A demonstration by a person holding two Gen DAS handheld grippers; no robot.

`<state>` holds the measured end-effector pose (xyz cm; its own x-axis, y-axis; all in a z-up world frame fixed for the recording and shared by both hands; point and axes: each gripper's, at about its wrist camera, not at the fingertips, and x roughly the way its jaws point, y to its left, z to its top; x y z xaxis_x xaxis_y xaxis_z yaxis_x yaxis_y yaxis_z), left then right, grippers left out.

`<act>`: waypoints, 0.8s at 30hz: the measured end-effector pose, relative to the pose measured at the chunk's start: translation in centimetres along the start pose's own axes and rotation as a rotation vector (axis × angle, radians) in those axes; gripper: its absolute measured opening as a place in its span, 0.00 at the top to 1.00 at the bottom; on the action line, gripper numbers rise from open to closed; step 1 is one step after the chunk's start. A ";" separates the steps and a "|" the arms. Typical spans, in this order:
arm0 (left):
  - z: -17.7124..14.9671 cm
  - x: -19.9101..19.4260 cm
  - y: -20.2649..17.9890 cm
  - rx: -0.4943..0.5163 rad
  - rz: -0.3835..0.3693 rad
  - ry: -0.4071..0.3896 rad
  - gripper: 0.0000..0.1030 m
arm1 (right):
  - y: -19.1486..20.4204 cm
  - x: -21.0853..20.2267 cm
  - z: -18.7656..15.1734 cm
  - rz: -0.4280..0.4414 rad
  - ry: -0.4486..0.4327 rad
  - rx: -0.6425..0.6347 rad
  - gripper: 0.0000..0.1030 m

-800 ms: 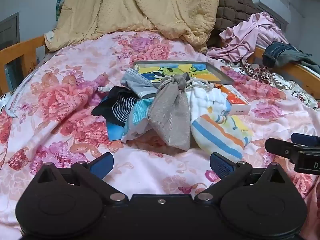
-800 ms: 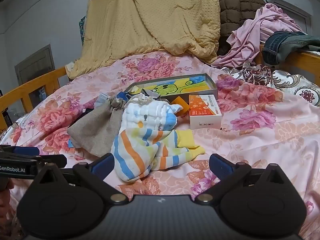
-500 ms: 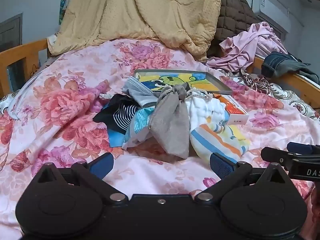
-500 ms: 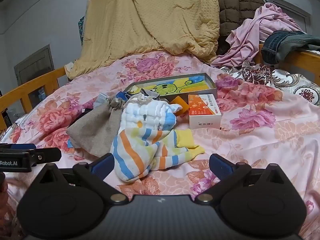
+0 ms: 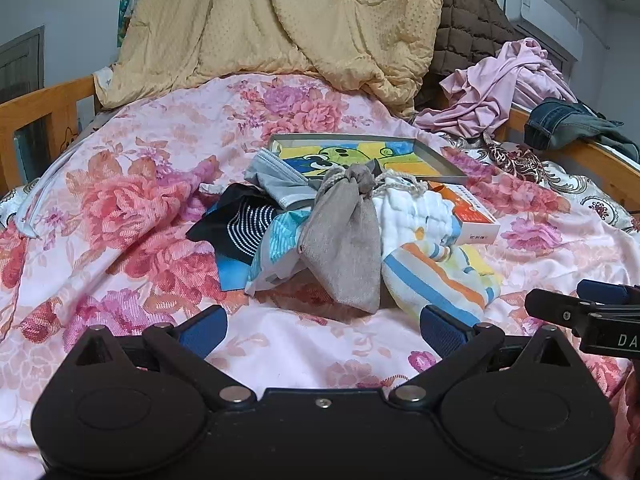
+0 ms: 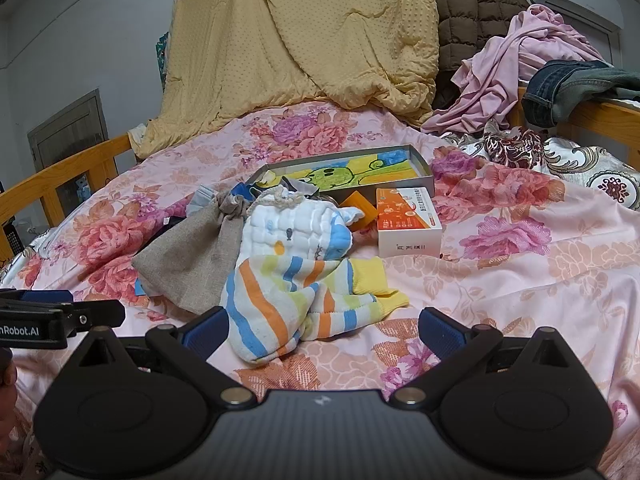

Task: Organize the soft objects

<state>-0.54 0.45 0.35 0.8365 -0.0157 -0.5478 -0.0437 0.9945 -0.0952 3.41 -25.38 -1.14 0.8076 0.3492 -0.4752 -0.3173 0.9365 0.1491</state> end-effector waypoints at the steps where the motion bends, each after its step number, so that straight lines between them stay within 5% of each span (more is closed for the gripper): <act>1: 0.0 0.0 -0.1 0.000 0.001 0.002 0.01 | 0.0 0.0 0.0 0.001 0.000 0.001 0.00; 24: -0.3 0.3 0.3 -0.002 0.005 0.004 0.01 | 0.1 0.0 0.0 0.001 0.000 0.002 0.00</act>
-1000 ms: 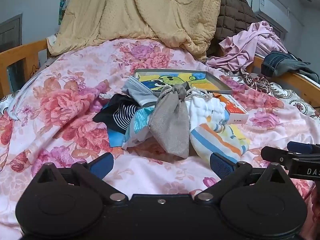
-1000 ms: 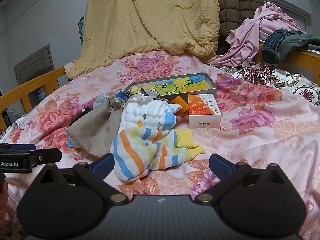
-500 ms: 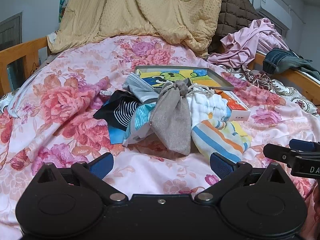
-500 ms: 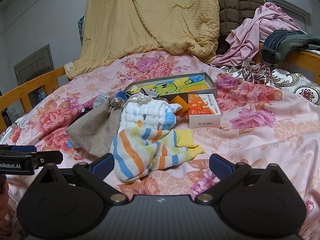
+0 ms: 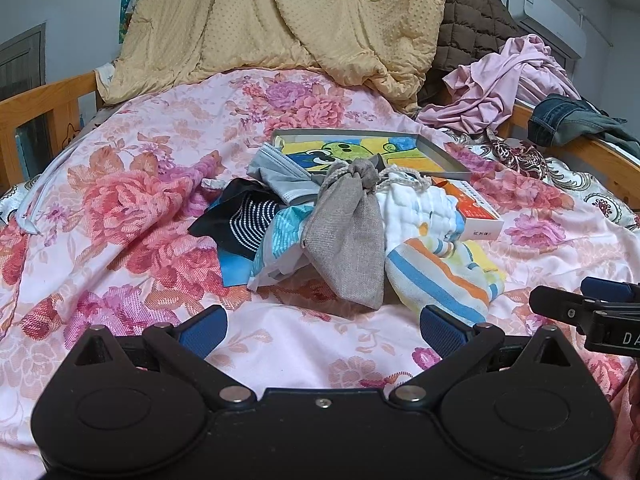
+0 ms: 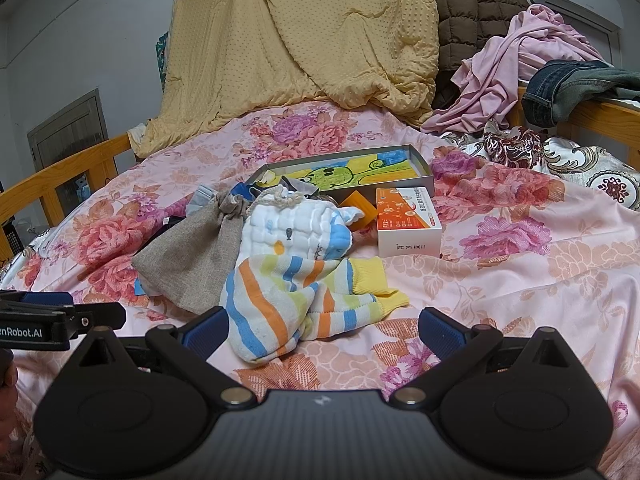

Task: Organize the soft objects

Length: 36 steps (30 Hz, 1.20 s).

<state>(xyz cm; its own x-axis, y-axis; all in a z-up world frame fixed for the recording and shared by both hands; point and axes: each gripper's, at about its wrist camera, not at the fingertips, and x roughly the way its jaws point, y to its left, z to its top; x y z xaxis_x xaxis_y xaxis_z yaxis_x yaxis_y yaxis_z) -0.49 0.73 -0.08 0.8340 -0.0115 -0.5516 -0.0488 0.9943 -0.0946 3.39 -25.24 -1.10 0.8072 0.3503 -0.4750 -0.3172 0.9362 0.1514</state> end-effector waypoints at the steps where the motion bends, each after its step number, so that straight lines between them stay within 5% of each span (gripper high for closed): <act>1: 0.0 0.0 0.0 0.000 0.000 0.000 0.01 | 0.0 0.0 0.0 0.000 0.001 0.000 0.00; 36: 0.2 -0.3 0.2 -0.008 0.017 -0.006 0.01 | 0.0 0.0 0.0 0.001 0.001 0.003 0.00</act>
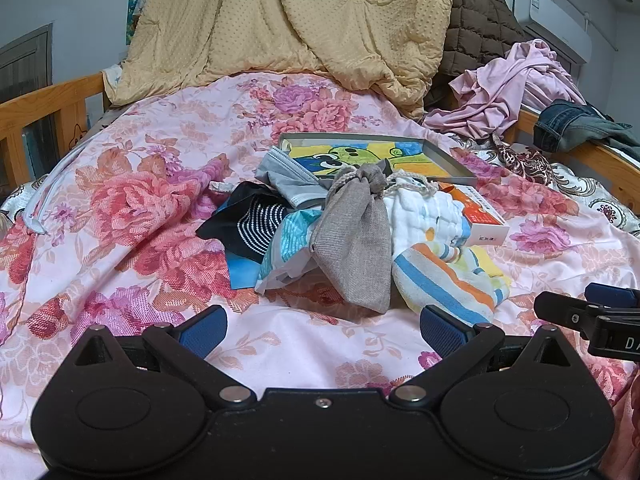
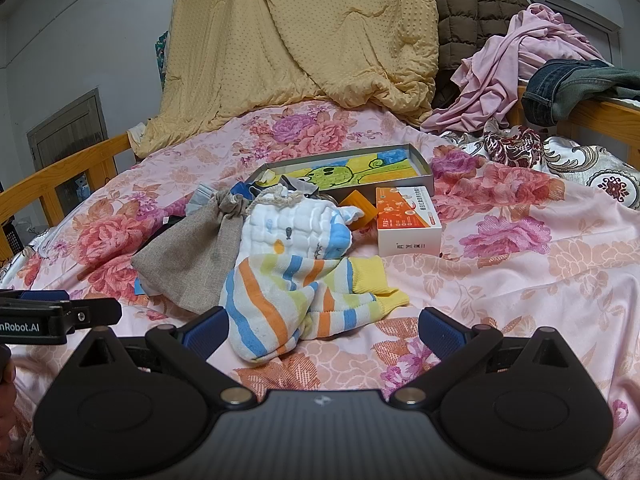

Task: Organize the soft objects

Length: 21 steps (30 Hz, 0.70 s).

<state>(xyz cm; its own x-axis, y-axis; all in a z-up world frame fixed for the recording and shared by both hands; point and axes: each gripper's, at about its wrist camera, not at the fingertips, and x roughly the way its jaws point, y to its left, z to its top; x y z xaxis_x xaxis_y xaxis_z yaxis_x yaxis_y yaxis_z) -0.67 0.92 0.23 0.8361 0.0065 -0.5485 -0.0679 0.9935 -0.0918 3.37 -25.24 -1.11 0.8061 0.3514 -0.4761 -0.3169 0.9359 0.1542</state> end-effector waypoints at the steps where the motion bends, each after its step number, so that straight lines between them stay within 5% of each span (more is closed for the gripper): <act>1: 0.0 0.0 0.0 0.000 0.000 0.000 0.01 | 0.0 0.0 0.0 0.000 0.000 0.000 0.00; 21: 0.2 0.1 -0.3 0.017 0.001 -0.004 0.01 | 0.3 0.5 0.3 0.053 0.024 -0.002 0.00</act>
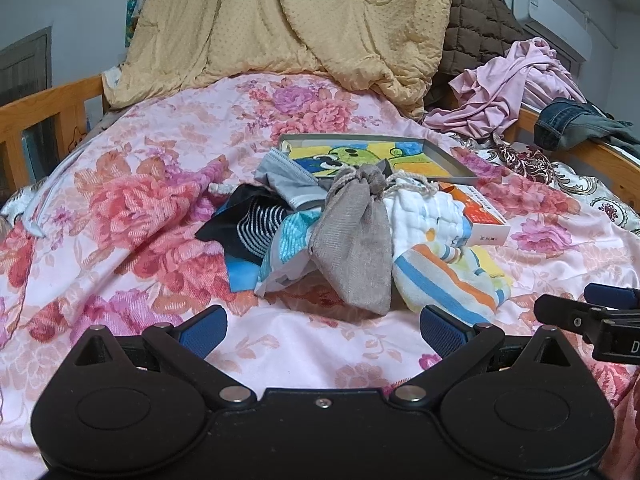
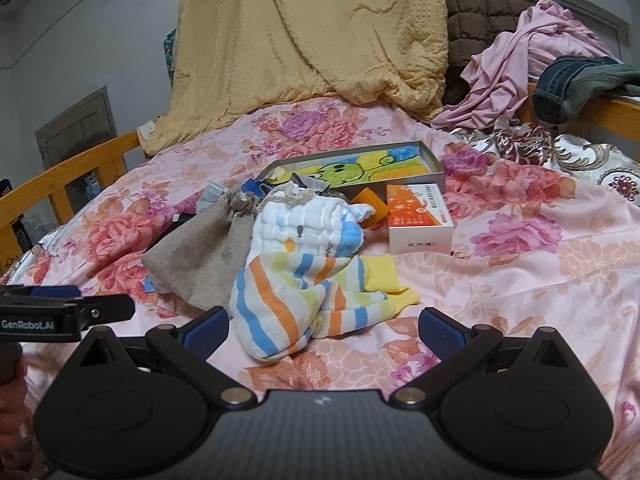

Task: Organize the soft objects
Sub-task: 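Grasp the grey drawstring pouch with the left tool while the right tool grasps the striped white cloth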

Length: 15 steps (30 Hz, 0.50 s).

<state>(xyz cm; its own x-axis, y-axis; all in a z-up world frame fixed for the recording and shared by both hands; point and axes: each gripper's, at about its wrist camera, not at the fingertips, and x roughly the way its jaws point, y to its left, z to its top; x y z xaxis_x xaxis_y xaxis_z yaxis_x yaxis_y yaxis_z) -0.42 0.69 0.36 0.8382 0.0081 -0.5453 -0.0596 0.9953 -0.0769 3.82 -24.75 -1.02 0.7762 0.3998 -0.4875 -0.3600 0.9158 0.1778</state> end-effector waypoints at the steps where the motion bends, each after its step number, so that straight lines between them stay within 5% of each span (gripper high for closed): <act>1: 0.2 0.1 -0.1 0.016 -0.001 -0.011 0.01 | -0.1 0.2 0.2 0.014 0.004 0.001 0.00; 6: 1.5 0.7 -1.0 0.136 0.023 -0.078 0.01 | -1.1 1.9 1.7 0.029 0.037 -0.016 0.00; 15: 3.7 3.6 -1.5 0.186 -0.012 -0.041 0.01 | -2.4 4.6 3.8 0.064 0.088 -0.128 0.00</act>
<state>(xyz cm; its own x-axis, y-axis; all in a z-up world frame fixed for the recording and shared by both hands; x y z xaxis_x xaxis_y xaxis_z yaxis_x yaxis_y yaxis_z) 4.72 -0.41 1.63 0.8600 -0.0036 -0.5103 0.0483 0.9961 0.0744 10.20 -24.98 -0.41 0.7032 0.4469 -0.5530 -0.4746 0.8742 0.1029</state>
